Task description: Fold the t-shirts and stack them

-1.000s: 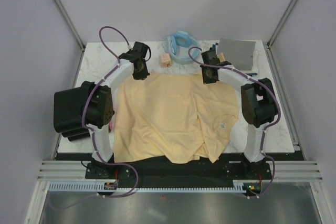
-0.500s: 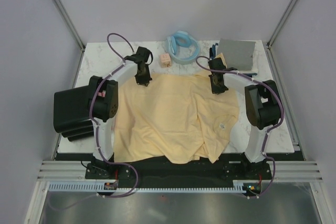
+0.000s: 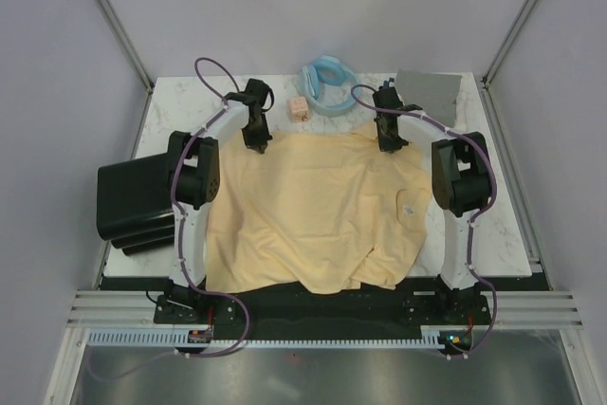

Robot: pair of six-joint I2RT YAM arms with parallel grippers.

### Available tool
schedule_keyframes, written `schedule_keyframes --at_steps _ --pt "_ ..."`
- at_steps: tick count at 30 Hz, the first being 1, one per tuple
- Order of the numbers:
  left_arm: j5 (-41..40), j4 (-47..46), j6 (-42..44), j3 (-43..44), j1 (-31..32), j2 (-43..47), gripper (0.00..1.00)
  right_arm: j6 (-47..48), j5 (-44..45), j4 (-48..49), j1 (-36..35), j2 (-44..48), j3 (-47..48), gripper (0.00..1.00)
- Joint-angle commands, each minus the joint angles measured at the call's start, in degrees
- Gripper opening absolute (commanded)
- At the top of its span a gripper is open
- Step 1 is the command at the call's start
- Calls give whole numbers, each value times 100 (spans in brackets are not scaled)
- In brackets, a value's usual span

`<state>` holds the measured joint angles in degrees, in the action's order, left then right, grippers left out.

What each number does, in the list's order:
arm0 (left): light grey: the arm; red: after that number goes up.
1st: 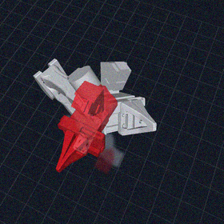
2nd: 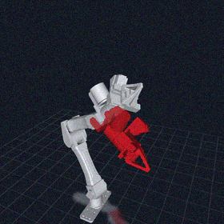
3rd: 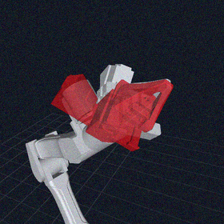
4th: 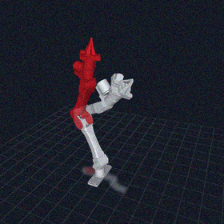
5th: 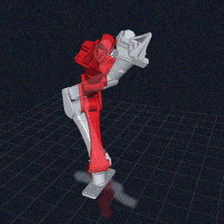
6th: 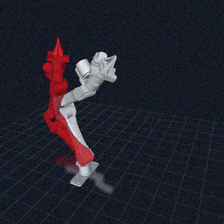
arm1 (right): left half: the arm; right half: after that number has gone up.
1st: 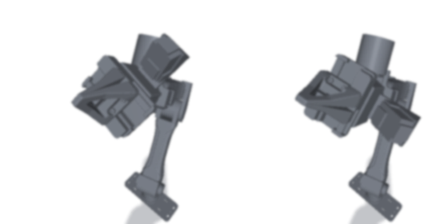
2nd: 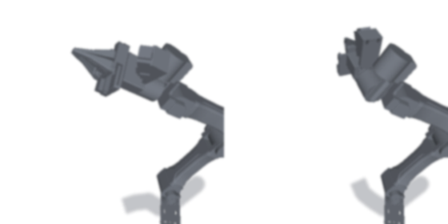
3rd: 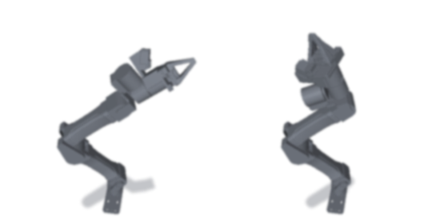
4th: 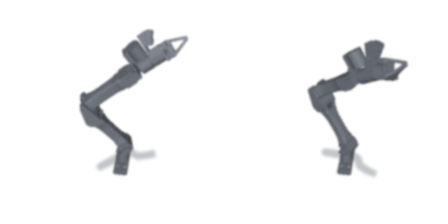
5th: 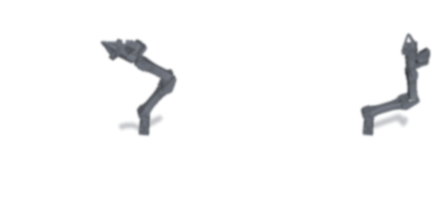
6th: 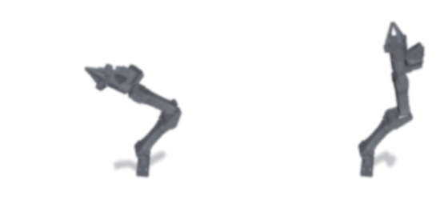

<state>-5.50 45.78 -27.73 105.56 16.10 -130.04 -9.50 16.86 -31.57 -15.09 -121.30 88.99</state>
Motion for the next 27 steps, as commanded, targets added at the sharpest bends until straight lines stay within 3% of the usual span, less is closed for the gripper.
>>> schedule_keyframes --at_steps 1,13,16,17,19,25,27 --pt "-171 300 -145 360 -159 -372 2 123 27 -138 33 -482 513 0" --pt "92 388 118 1257 -230 -804 2 150 -174 -209 42 -651 1182 0" --pt "356 344 171 1126 -230 -558 4 71 -280 -113 41 -187 1068 8" --pt "426 300 162 1064 -230 -471 7 53 -324 -34 41 -36 981 15" --pt "488 221 162 871 -230 -155 17 79 -376 46 41 430 884 18" --pt "523 -34 259 440 -239 828 22 158 -526 186 41 1546 611 29" --pt "480 -113 303 343 -239 1076 25 167 -474 195 41 1766 558 37"
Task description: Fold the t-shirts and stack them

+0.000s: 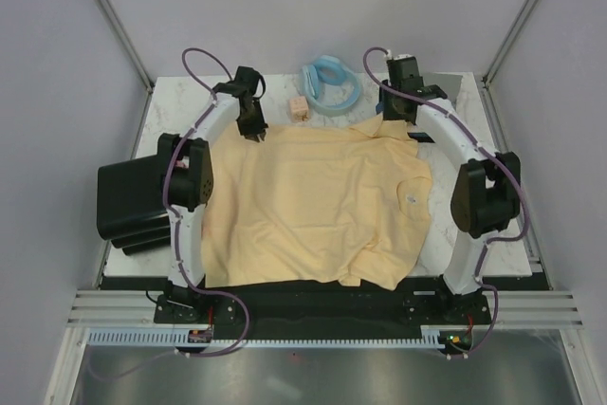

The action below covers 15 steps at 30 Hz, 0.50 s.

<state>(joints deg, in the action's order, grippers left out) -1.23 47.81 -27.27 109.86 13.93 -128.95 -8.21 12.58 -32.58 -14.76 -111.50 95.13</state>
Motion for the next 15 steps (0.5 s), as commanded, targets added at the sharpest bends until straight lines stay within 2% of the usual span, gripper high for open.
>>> schedule_keyframes --at_steps 1,4,9,15 --pt "18 -325 257 -149 -31 1159 27 47 -36 244 9 797 13 40" --pt "-61 -325 239 -246 -49 1459 28 13 -237 139 9 657 154 50" --pt "-131 -325 274 -535 -75 1706 28 -242 -1046 94 17 131 234 49" --pt "-263 -317 301 -1115 -75 1996 28 -436 -1038 366 17 -337 199 50"
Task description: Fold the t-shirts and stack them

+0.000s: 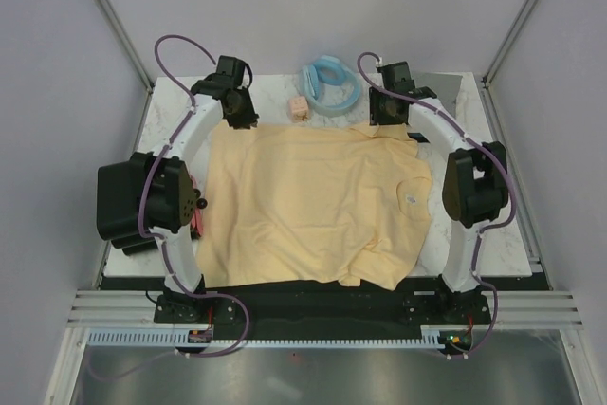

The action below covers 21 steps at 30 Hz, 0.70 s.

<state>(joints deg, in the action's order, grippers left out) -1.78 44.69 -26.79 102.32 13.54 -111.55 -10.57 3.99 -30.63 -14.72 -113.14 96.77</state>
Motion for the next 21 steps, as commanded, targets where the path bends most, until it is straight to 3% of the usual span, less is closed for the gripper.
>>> schedule_keyframes --at_steps 1,21 --pt "-235 -13 270 -414 -44 274 28 -200 -162 189 13 -217 78 50" --pt "-261 -13 323 -362 -44 -25 27 -200 -100 -66 57 -1069 624 52"
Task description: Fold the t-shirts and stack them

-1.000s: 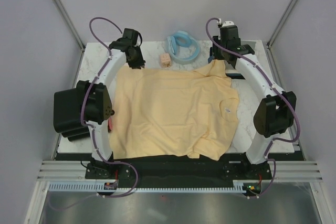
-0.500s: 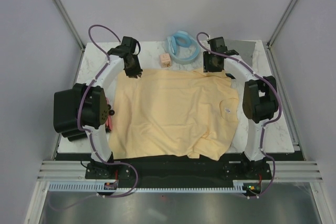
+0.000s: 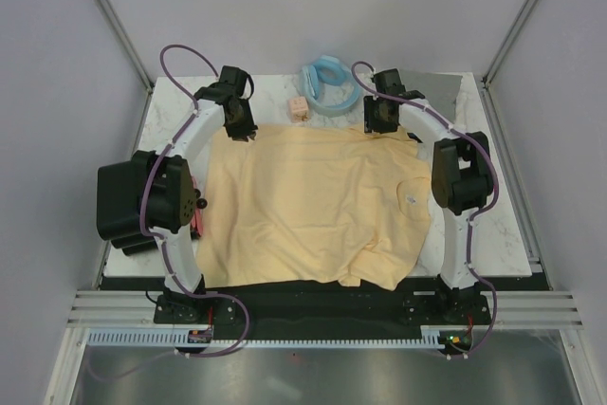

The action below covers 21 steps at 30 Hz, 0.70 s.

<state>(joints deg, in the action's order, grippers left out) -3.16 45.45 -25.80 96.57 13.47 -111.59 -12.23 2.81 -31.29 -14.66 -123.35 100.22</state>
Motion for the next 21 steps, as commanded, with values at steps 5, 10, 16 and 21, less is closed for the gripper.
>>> schedule_keyframes --at_steps 5,10,16,21 --pt "-97 -89 216 230 -38 -82 27 -95 -78 -70 77 -215 419 53" --pt "-97 -80 234 257 -47 -143 27 -174 -201 -114 86 -207 515 53" --pt "-36 -89 251 309 -38 -214 27 -333 -272 -149 77 -505 805 45" --pt "-53 -98 313 309 -38 -223 27 -350 -316 -62 77 -401 771 15"
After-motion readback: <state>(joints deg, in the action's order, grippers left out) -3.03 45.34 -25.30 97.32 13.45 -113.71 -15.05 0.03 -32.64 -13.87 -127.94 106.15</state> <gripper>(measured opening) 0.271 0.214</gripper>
